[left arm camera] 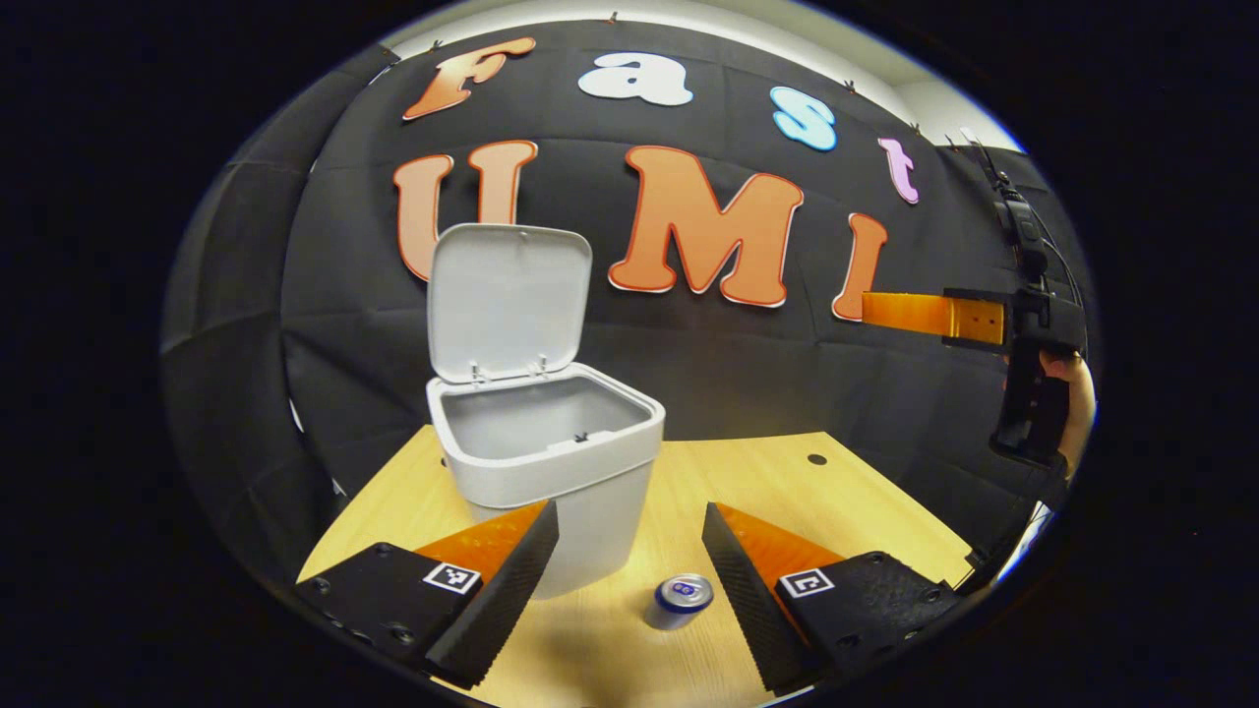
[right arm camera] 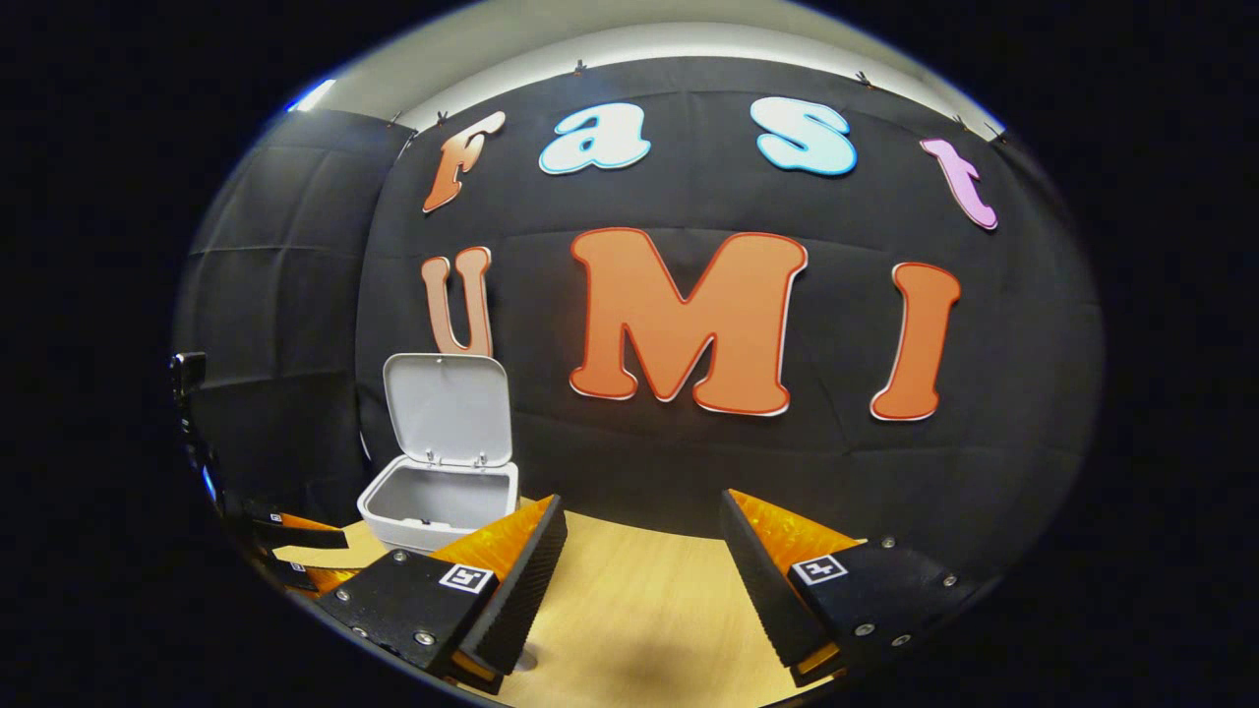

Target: Press the lid of the desktop garbage bin to open it, pick up the crumpled paper on the desktop and throw it into the bin, then pick up the pop can on the desktop and drop it into the bin, and finally close the garbage bin lid.

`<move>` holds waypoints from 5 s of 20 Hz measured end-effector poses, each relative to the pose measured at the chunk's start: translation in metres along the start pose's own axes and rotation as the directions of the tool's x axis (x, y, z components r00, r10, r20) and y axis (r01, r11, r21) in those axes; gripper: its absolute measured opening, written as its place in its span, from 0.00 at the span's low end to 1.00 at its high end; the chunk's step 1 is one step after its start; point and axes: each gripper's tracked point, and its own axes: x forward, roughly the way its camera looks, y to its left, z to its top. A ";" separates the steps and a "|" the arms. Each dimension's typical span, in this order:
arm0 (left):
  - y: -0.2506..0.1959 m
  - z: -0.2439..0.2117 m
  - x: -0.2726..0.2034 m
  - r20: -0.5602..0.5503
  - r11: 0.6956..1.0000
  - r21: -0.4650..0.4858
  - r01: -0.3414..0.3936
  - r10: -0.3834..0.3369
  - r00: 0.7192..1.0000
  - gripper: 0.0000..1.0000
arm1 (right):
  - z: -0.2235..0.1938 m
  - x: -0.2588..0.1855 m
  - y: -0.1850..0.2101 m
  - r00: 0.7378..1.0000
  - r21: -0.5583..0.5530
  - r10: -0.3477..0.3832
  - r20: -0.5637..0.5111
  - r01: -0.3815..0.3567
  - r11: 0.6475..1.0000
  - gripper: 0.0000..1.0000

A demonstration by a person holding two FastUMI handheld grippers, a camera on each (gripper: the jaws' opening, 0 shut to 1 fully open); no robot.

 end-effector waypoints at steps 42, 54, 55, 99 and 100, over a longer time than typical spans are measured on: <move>-0.035 -0.165 0.103 -0.317 0.998 -0.045 0.048 -0.060 0.946 0.85 | -0.123 -0.040 -0.079 0.960 0.063 -0.113 -0.254 0.133 0.989 0.94; -0.013 -0.033 0.039 -0.160 0.996 -0.086 0.027 -0.040 0.986 0.85 | -0.093 -0.023 -0.050 0.979 0.098 -0.049 -0.196 0.069 0.993 0.94; -0.011 -0.019 0.034 -0.142 0.995 -0.093 0.026 -0.040 0.989 0.84 | -0.090 -0.021 -0.047 0.981 0.101 -0.041 -0.191 0.061 0.993 0.94; 0.144 0.143 0.111 0.095 0.980 -0.047 -0.196 0.199 0.975 0.95 | -0.080 -0.010 -0.064 0.976 0.135 -0.108 -0.187 0.134 0.982 0.94; 0.145 0.148 0.108 0.103 0.978 -0.041 -0.203 0.207 0.973 0.95 | -0.081 -0.009 -0.063 0.977 0.133 -0.104 -0.186 0.130 0.982 0.94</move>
